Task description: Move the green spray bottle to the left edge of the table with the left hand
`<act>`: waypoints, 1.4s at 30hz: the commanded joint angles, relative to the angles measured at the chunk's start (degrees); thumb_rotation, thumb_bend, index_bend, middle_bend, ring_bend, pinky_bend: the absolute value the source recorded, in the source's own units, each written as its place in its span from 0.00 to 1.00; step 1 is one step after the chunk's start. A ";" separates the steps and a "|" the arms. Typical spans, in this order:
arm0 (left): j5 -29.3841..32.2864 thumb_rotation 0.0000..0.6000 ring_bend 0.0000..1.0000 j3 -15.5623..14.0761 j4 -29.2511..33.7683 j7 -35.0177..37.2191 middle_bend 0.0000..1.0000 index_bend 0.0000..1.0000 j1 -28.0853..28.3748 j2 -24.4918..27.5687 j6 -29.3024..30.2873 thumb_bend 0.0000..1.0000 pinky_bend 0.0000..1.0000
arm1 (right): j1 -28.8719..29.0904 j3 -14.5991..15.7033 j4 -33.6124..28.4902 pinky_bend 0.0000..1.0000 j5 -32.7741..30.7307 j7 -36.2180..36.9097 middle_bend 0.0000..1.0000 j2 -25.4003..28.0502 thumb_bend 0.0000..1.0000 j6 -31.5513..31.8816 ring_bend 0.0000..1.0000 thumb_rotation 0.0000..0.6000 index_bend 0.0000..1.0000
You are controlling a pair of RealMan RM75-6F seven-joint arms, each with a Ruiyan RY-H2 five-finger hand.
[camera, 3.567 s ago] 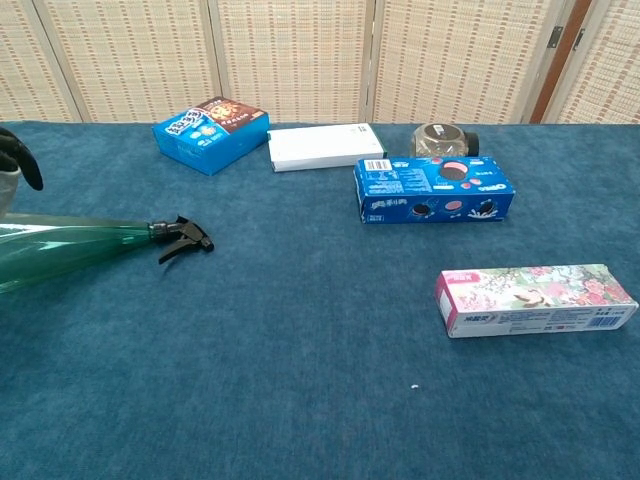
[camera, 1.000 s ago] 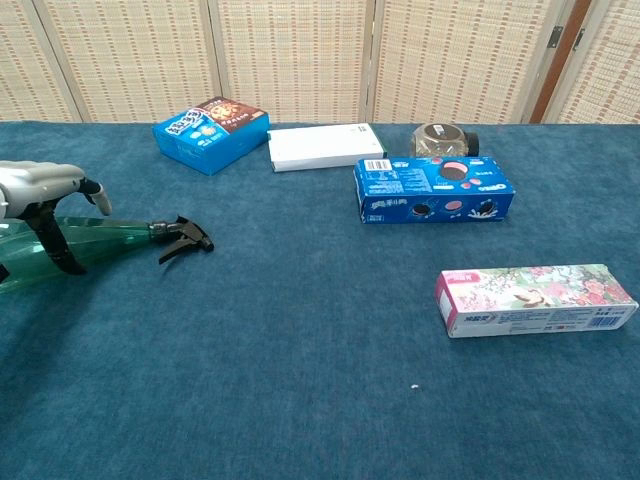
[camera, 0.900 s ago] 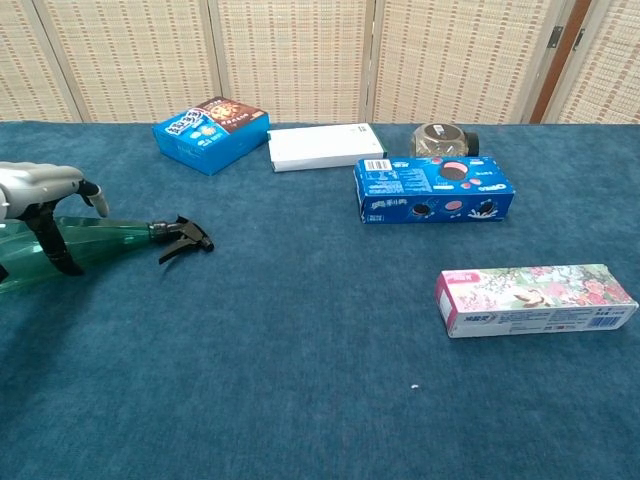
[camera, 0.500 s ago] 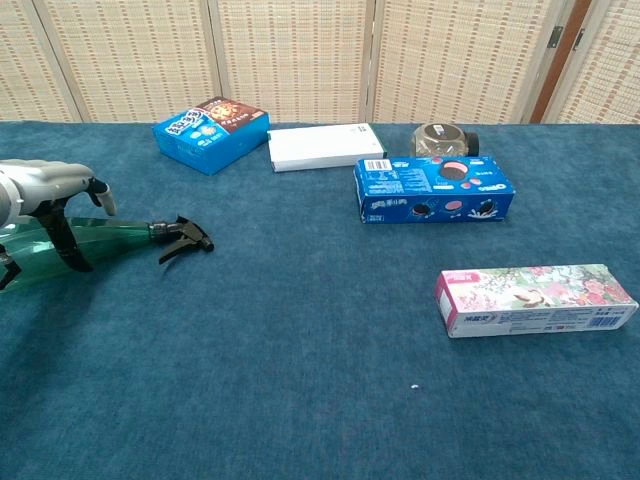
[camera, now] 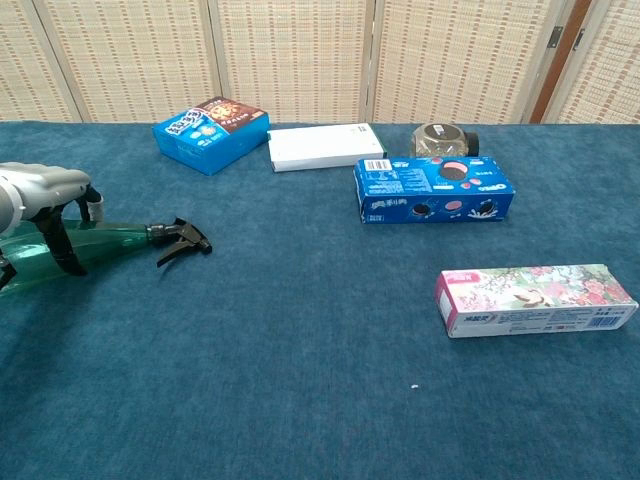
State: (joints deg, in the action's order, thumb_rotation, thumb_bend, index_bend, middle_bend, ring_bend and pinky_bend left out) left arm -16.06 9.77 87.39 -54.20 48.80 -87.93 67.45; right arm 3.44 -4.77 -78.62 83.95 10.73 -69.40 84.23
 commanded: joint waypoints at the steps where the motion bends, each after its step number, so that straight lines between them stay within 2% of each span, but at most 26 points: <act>1: 0.06 1.00 0.10 -0.04 -0.14 -0.09 0.29 0.35 -0.07 -0.12 0.15 0.00 0.00 | 0.02 0.03 0.01 0.52 0.03 0.01 0.37 -0.04 0.24 -0.04 0.32 1.00 0.40; 8: -0.12 1.00 0.25 -0.07 -0.28 0.08 0.40 0.43 -0.48 -0.19 0.47 0.00 0.00 | 0.06 0.08 0.03 0.52 0.08 -0.05 0.37 -0.23 0.24 -0.13 0.32 1.00 0.40; 15: -0.59 1.00 0.34 -0.07 0.23 0.39 0.43 0.46 -0.97 0.37 0.56 0.00 0.00 | 0.14 0.13 -0.01 0.52 0.13 -0.11 0.37 -0.38 0.24 -0.26 0.32 1.00 0.40; 33: -2.82 1.00 0.40 0.33 4.17 3.29 0.45 0.50 -2.57 3.23 0.67 0.00 0.00 | 0.30 0.14 -0.26 0.52 0.29 -0.36 0.37 -0.60 0.24 -0.31 0.32 1.00 0.40; 42: -8.15 1.00 0.41 1.78 6.35 10.06 0.46 0.51 -4.60 5.72 0.71 0.00 0.01 | 0.24 0.13 -0.38 0.52 0.24 -0.33 0.37 -0.67 0.24 -0.19 0.32 1.00 0.40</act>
State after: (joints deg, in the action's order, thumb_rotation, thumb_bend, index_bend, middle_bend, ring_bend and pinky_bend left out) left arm -23.00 11.17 93.30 -45.50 44.83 -82.86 68.21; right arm 3.67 -4.64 -79.00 84.19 10.41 -70.07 84.04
